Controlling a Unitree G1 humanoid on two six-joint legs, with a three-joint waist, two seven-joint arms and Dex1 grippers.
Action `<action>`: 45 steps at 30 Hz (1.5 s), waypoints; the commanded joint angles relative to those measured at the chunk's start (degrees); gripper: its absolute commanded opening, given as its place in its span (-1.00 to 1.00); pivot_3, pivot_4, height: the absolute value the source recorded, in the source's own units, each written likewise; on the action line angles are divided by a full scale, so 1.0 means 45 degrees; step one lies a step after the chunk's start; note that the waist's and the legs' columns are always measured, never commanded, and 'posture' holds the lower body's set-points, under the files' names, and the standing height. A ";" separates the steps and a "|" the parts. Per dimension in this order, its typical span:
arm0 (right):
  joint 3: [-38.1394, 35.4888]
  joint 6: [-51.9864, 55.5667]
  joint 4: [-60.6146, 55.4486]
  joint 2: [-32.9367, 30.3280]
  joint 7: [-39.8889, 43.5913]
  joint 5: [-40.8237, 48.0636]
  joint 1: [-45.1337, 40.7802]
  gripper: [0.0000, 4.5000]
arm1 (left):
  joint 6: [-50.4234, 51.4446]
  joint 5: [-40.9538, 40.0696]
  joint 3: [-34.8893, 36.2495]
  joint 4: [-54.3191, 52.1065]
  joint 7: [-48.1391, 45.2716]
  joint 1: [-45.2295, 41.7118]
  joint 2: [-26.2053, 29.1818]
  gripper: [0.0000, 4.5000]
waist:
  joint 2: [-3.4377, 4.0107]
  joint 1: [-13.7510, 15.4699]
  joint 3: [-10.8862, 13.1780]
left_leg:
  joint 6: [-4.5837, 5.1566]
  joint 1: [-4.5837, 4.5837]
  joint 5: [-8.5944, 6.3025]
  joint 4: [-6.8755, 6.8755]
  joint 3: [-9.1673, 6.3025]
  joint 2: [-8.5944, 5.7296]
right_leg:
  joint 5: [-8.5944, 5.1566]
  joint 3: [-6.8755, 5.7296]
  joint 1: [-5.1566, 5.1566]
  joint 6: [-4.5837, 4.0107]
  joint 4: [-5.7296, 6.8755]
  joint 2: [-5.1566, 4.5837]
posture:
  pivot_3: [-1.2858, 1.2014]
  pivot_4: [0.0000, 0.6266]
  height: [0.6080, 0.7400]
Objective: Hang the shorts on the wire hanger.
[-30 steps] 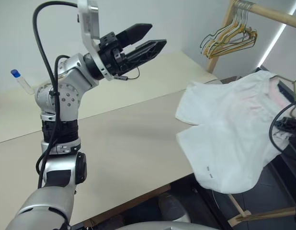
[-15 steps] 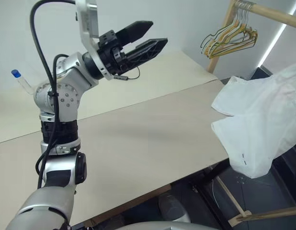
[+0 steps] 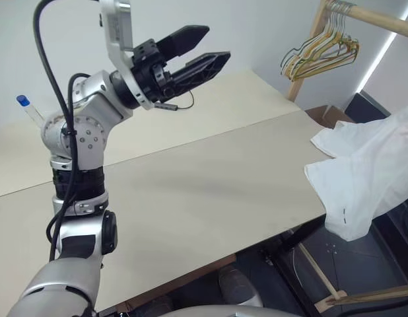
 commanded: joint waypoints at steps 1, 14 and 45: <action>-0.0081 0.0033 -0.0820 0.0121 0.0051 0.0293 0.0020 -0.59 | -0.0044 -0.0201 0.0192 -0.0325 0.0029 -0.0109 0.0167 1.00 | 0.0000 -0.0008 0.0000 | 0.0000 0.0000 0.0000 0.0001 0.0000 0.0000 | -0.0005 0.0002 0.0000 0.0015 0.0000 0.0000 | -0.24 -1.00 1.00; 0.0069 -0.0688 -0.3783 0.0880 -0.0678 0.0073 0.1592 0.97 | -0.0075 -0.0210 0.0193 -0.0326 0.0001 -0.0182 0.0239 1.00 | 0.0003 0.0023 -0.0002 | 0.0001 0.0001 -0.0001 0.0001 -0.0006 0.0003 | -0.0007 0.0006 0.0000 0.0031 0.0001 -0.0001 | -0.24 -1.00 1.00; 0.0962 -1.3195 -1.4203 0.4872 0.1184 0.1399 0.7575 0.97 | -0.1861 0.1154 0.0114 -0.0172 -0.0074 0.0585 0.0255 1.00 | 0.0018 0.0015 -0.0012 | 0.0004 0.0017 -0.0003 0.0004 -0.0014 0.0018 | 0.0014 0.0030 0.0006 0.0046 0.0005 -0.0012 | -0.21 -1.00 1.00</action>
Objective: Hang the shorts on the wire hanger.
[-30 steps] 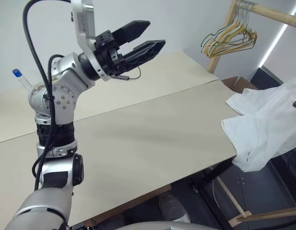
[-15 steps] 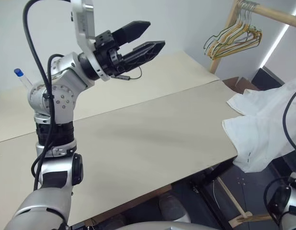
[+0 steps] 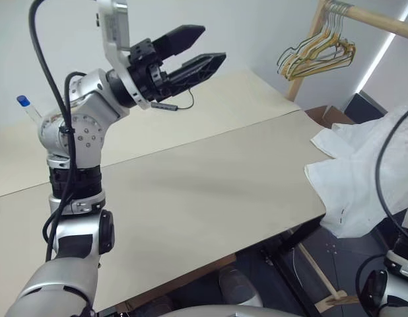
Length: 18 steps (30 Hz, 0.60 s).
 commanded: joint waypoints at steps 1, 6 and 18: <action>0.0897 0.0486 -0.0803 -0.0438 0.3098 0.2441 -0.0653 0.97 | -0.1016 0.0657 0.0102 -0.0517 0.0044 0.0640 0.0253 1.00 | 0.0000 0.0013 0.0000 | 0.0001 0.0003 -0.0001 -0.0001 -0.0001 0.0005 | 0.0002 -0.0003 0.0006 -0.0003 0.0002 0.0011 | -0.20 -1.00 1.00; 0.2680 0.2049 0.0241 -0.1099 0.6998 0.4354 -0.1946 0.97 | -0.1079 0.1283 -0.0113 -0.1442 -0.0490 0.2259 0.1544 1.00 | -0.0003 0.0196 0.0003 | 0.0004 0.0019 -0.0002 -0.0004 -0.0011 0.0013 | 0.0015 -0.0002 0.0001 -0.0024 0.0006 0.0030 | -0.15 -1.00 1.00; 0.6373 0.2681 0.3990 -0.0976 1.3993 0.4388 -0.4672 0.97 | -0.1024 0.2073 0.0421 -0.4386 -0.0643 0.7193 0.4164 1.00 | -0.0026 0.2638 0.0034 | 0.0006 -0.0023 -0.0004 -0.0007 -0.0030 0.0044 | 0.0047 -0.0009 -0.0091 -0.0078 0.0002 0.0039 | -0.02 -1.00 1.00</action>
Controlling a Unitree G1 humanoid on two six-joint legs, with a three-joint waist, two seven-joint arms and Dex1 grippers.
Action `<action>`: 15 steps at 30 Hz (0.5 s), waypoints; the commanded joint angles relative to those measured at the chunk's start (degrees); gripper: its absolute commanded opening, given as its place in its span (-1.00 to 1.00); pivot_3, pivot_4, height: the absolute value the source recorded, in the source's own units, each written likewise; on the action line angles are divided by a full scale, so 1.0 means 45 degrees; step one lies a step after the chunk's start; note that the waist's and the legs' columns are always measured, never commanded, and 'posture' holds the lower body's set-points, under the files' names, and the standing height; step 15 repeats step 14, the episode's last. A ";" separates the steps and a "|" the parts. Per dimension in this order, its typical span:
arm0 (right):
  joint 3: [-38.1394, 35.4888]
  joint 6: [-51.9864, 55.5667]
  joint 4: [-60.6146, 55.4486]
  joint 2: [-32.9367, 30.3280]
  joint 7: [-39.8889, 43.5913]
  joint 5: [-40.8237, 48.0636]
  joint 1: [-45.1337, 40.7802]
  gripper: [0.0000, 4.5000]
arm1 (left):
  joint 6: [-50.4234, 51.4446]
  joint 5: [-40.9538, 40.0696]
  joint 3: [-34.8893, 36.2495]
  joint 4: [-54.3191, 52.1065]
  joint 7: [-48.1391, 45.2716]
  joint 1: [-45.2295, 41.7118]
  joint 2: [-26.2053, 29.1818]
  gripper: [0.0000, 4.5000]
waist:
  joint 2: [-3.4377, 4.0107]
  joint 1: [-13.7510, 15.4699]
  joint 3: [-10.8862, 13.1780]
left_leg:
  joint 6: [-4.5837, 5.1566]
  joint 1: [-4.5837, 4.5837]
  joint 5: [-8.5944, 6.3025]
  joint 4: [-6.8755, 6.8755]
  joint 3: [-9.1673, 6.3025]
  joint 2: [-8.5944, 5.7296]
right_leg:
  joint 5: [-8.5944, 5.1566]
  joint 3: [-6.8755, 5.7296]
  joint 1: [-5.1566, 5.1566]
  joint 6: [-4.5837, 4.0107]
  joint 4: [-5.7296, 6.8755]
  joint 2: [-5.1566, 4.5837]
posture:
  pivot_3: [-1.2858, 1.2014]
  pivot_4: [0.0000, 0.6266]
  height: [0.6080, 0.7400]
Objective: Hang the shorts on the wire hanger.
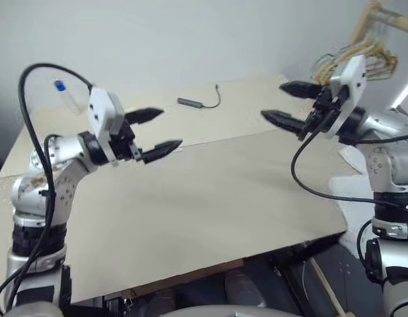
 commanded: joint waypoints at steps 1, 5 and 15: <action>0.0325 -0.0247 0.0523 -0.0002 0.1314 -0.0164 -0.0569 0.97 | -0.0136 -0.0022 0.0585 -0.0884 -0.0057 0.0643 0.0495 1.00 | -0.0012 0.0493 0.0008 | 0.0000 -0.0005 0.0000 0.0001 -0.0002 0.0001 | 0.0001 -0.0008 -0.0006 -0.0002 -0.0001 -0.0001 | -0.01 -1.00 1.00; 0.0549 -0.0422 0.1020 0.0115 0.1797 -0.0564 -0.0717 0.97 | -0.0204 -0.0155 0.0926 -0.1109 -0.0244 0.1462 0.0852 1.00 | -0.0011 0.1330 0.0010 | -0.0003 -0.0016 -0.0001 0.0002 0.0005 0.0006 | 0.0010 -0.0013 -0.0038 -0.0022 0.0000 -0.0003 | -0.01 -1.00 1.00; 0.0350 -0.0535 0.0773 0.0122 0.1916 -0.1013 -0.0289 0.97 | -0.0442 -0.0031 0.0592 -0.0822 -0.0430 0.1350 0.0777 1.00 | -0.0011 0.1854 0.0010 | -0.0019 -0.0109 0.0010 0.0002 0.0040 -0.0010 | 0.0031 -0.0012 -0.0164 -0.0060 0.0035 0.0004 | -0.03 -1.00 1.00</action>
